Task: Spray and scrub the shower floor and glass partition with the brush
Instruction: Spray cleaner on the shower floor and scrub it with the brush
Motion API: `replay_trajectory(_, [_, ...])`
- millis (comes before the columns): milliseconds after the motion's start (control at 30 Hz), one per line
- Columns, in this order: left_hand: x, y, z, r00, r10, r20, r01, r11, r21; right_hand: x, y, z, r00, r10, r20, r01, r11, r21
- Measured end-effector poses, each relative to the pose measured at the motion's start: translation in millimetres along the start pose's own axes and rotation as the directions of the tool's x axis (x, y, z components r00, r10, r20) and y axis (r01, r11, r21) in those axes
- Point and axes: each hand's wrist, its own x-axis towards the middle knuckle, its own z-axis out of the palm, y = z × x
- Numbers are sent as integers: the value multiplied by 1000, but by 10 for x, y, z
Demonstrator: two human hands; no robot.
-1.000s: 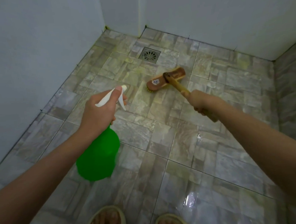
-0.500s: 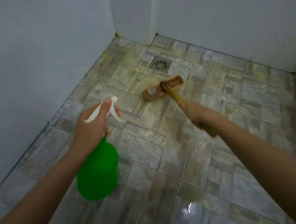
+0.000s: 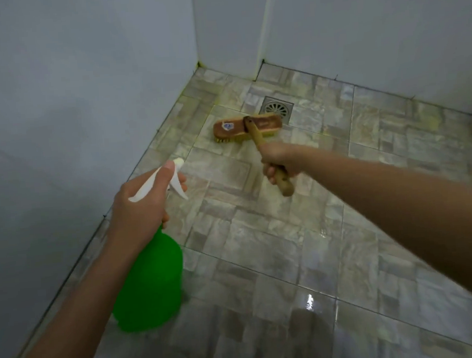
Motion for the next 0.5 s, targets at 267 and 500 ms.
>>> replay_trajectory(267, [187,-121,-474,999,13,40,-14,1000,21,-797,714,1541,995,80,-67,-39,880,473])
replay_trajectory(500, [252,-189,-610,1000,24,-8,-24,1000,-7,-13,-31,1177,981,6,-192,78,901,428])
